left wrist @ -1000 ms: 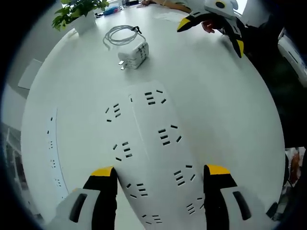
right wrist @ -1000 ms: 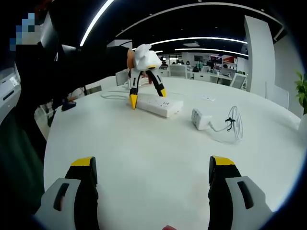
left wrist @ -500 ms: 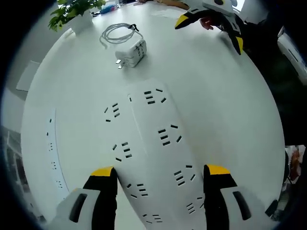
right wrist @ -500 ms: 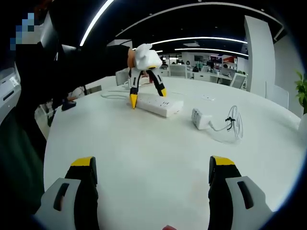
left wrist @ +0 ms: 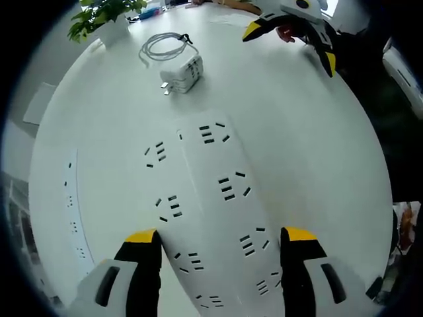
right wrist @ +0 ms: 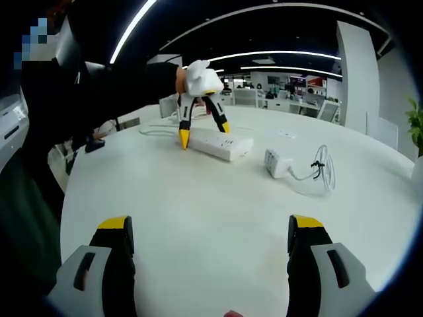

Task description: Straighten the power strip on the desk, plug the charger into it

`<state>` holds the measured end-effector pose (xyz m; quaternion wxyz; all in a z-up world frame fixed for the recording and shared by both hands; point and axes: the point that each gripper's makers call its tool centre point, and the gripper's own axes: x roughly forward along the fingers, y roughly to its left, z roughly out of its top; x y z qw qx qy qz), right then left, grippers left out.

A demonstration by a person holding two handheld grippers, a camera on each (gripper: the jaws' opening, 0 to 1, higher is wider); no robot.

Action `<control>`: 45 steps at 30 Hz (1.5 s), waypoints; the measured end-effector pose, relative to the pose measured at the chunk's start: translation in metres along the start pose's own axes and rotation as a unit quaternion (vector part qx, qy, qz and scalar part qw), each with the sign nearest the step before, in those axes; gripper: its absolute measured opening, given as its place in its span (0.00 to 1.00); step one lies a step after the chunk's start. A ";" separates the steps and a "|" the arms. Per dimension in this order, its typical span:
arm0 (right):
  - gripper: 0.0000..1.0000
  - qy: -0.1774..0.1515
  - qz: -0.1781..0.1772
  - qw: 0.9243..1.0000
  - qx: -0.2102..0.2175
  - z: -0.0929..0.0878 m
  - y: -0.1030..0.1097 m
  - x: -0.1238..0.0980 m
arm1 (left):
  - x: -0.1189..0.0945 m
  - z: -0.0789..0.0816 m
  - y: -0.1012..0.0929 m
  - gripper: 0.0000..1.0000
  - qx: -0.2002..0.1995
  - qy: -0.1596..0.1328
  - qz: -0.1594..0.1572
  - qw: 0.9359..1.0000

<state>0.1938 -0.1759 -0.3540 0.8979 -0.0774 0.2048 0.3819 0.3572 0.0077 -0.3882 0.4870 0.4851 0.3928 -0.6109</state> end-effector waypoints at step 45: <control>0.97 -0.004 0.006 1.000 -0.002 0.001 0.013 -0.002 | -0.029 0.002 -0.001 1.00 -0.091 -0.162 0.068 0.980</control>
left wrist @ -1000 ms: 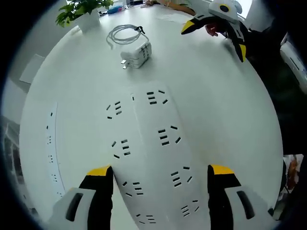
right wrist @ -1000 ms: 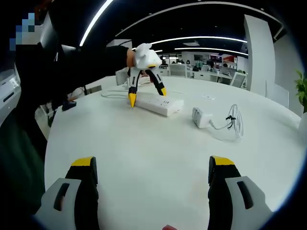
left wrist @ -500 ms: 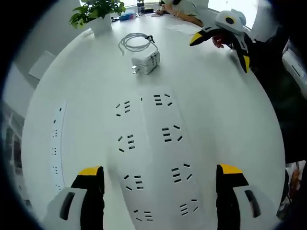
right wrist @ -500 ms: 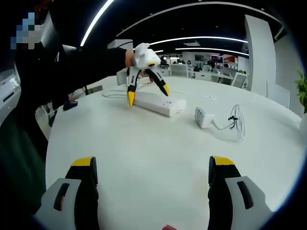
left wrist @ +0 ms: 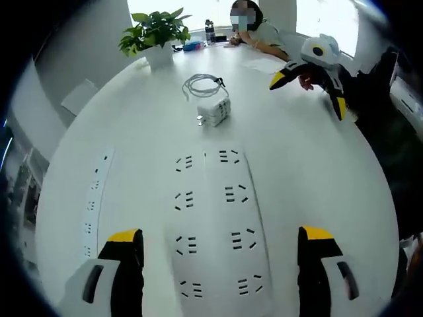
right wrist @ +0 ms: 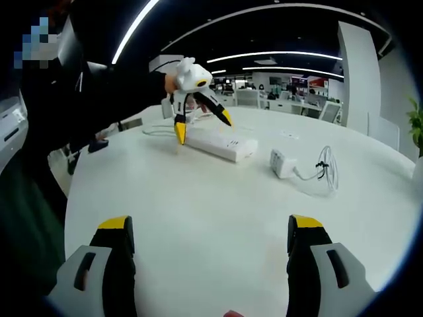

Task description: Straighten the power strip on the desk, plug the charger into it

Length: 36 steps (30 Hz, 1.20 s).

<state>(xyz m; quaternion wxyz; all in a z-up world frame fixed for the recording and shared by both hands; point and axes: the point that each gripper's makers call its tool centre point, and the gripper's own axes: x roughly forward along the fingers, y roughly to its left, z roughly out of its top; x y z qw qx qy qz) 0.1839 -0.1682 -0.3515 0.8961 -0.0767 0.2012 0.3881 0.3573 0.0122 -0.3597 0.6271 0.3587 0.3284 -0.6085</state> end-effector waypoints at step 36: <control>0.97 -0.008 0.007 1.000 -0.011 0.008 0.008 0.001 | -0.064 -0.028 -0.051 0.99 -0.109 -0.239 0.132 0.956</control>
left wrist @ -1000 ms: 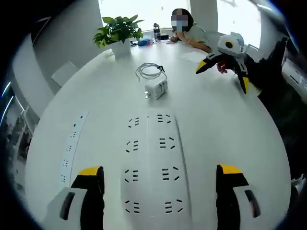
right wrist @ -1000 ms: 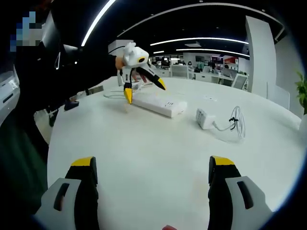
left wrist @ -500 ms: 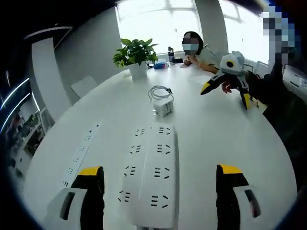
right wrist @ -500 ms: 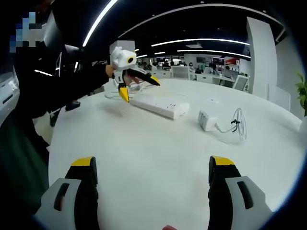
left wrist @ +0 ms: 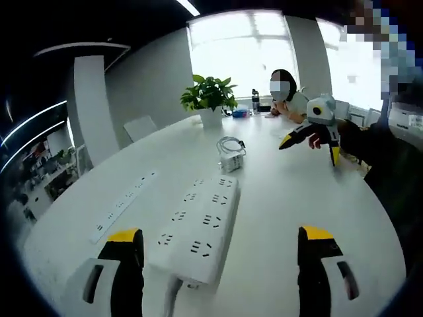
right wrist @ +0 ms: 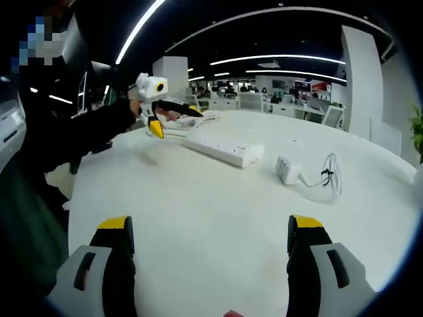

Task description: Straighten the power strip on the desk, plug the charger into it

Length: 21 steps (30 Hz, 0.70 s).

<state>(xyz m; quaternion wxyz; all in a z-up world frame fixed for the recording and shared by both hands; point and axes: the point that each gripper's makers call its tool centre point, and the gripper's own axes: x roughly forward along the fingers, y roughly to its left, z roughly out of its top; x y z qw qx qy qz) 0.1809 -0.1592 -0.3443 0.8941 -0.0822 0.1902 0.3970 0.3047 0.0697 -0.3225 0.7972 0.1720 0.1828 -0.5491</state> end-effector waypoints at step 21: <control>0.97 -0.005 0.004 1.000 -0.011 0.009 0.005 0.001 | -0.036 -0.018 -0.029 1.00 -0.022 -0.014 0.042 0.999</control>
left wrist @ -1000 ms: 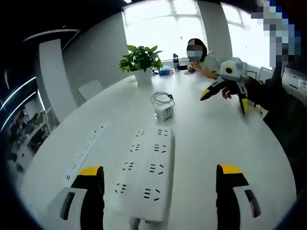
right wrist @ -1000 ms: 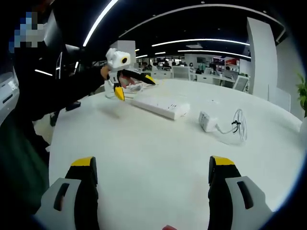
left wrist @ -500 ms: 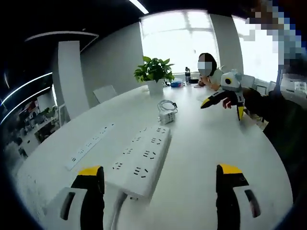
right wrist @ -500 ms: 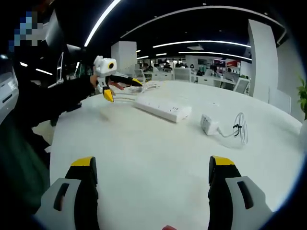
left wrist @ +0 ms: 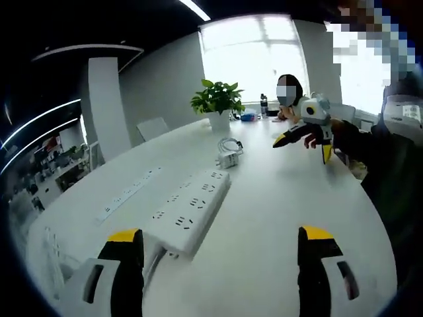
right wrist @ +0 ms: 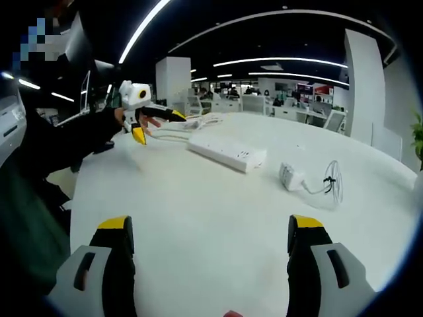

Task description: Straighten the power strip on the desk, plug the charger into it

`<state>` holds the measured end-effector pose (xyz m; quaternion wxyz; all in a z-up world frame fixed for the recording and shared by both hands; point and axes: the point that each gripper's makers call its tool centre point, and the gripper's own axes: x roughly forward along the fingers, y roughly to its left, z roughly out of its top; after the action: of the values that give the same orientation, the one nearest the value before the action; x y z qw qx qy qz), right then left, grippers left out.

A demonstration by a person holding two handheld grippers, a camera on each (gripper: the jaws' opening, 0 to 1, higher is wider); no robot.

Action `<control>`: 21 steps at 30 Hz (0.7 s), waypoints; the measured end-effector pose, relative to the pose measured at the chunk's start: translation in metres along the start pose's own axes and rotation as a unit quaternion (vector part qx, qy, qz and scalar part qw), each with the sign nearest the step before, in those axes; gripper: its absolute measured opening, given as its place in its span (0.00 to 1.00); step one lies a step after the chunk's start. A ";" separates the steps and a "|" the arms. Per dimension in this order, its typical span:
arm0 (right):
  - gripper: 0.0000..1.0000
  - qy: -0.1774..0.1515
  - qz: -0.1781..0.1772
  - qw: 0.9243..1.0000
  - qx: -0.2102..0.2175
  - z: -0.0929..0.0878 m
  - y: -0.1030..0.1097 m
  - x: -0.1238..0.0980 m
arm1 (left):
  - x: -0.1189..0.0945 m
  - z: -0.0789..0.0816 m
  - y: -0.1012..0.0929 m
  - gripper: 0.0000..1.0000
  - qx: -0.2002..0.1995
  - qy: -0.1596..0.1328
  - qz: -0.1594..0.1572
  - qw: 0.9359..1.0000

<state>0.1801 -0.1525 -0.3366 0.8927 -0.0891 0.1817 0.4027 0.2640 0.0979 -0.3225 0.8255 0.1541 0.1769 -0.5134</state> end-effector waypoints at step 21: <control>0.98 -0.001 0.008 1.000 -0.011 0.005 0.005 0.000 | -0.035 -0.030 -0.003 1.00 -0.035 -0.017 0.091 0.995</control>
<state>0.1777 -0.1477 -0.3317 0.8887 -0.0973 0.1770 0.4117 0.2426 0.1376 -0.3336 0.8766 0.1317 0.1654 -0.4322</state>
